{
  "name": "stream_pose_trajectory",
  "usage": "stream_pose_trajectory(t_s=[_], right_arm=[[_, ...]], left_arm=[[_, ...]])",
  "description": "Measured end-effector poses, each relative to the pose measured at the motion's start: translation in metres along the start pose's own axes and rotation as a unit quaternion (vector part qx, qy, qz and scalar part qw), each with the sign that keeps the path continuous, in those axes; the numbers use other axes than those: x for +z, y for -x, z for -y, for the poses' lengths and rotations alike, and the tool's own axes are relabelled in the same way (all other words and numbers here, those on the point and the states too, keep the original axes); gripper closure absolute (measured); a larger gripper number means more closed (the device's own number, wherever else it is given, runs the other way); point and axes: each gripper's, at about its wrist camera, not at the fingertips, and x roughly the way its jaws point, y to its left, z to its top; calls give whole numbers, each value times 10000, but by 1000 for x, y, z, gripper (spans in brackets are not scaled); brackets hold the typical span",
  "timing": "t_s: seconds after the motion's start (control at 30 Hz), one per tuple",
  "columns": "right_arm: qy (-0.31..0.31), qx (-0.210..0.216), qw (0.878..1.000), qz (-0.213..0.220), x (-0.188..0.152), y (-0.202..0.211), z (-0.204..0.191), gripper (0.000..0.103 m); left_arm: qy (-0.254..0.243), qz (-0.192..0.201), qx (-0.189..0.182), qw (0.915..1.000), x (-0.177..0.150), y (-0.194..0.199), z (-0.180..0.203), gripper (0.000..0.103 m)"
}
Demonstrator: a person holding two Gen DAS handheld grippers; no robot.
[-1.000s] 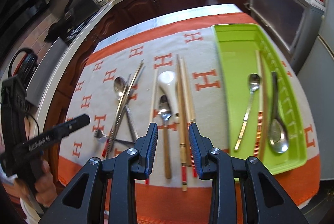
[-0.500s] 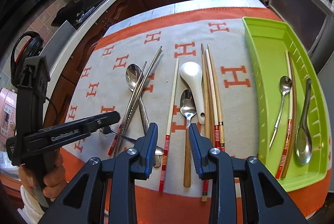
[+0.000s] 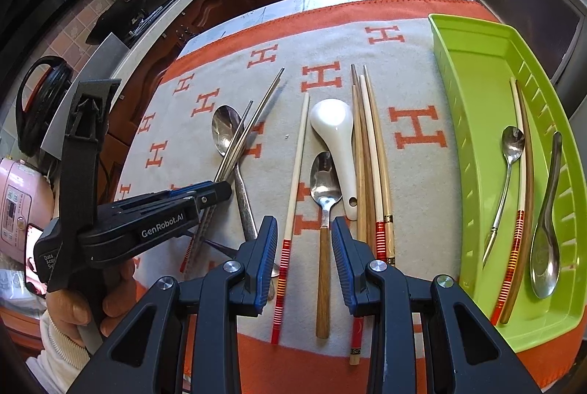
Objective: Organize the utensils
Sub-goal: 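Grasp a twisted metal chopstick with the left tool while the right tool moves toward a fork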
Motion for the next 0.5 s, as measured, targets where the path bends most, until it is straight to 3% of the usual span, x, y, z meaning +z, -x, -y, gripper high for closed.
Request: stream_pose_trajectory(t_s=[0.17,0.27,0.5], right_arm=[[-30,18,10000,-8,0,-1,3,72],[-42,23,10000,-9,-1,-1,3,72],[319,317,9990,-85,0,-4,-11,72]], left_arm=[[163,24,-210,9996,3,-1,-2,92],[311,116,-334,9989,2,5,-8,99],[611,139,-627,9961,0,15,-20,100]])
